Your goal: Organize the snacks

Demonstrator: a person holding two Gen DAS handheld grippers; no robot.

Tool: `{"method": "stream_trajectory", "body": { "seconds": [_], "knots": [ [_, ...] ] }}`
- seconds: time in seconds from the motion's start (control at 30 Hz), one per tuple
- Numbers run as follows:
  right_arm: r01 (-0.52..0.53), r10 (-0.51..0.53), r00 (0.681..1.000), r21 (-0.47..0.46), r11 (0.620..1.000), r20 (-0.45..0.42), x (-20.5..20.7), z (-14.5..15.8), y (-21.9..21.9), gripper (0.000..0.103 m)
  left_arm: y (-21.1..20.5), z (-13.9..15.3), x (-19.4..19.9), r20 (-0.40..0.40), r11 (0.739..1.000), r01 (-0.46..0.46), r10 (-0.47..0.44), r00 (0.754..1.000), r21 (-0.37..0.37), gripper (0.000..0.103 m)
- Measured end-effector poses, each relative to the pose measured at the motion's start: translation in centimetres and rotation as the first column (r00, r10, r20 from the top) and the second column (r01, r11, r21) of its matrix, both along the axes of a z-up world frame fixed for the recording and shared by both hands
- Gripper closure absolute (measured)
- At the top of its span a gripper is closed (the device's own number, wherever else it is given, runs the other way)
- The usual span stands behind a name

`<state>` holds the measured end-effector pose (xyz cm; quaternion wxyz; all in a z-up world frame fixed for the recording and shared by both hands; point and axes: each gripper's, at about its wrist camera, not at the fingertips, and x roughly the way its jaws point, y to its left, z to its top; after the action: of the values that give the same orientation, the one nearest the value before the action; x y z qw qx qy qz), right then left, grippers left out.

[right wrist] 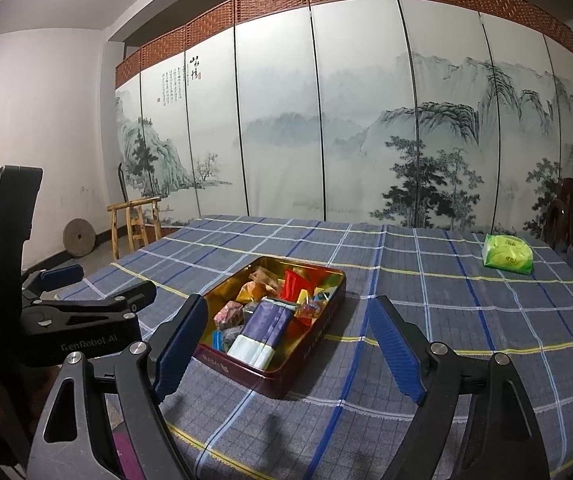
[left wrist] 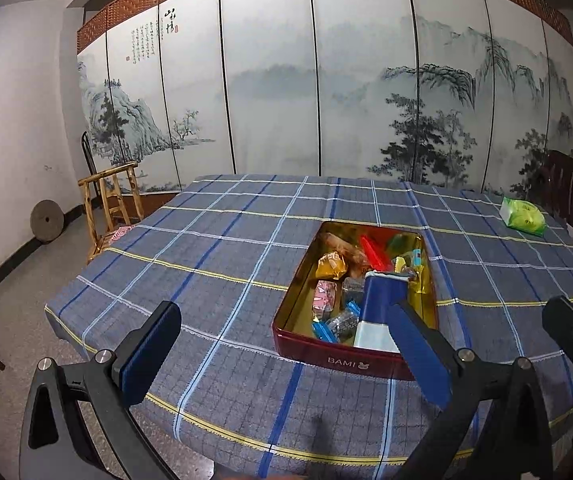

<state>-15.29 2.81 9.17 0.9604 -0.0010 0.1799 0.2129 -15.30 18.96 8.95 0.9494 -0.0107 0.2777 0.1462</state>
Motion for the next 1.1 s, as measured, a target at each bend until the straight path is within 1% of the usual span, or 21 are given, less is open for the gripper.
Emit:
{"method": "stream_trajectory", "body": {
  "seconds": [0.33,1.1],
  "knots": [
    [0.0,0.0,1.0,0.0,1.0,0.002,0.0,-0.04,0.0,0.018,-0.18,-0.33,-0.09,-0.015,1.0,0.005,-0.005,1.0,0.006,0.0],
    [0.007,-0.007,1.0,0.003,1.0,0.001,-0.06,-0.56,-0.08,0.016,-0.45,-0.72,-0.07,-0.023,1.0,0.012,-0.012,1.0,0.014,0.0]
  ]
}}
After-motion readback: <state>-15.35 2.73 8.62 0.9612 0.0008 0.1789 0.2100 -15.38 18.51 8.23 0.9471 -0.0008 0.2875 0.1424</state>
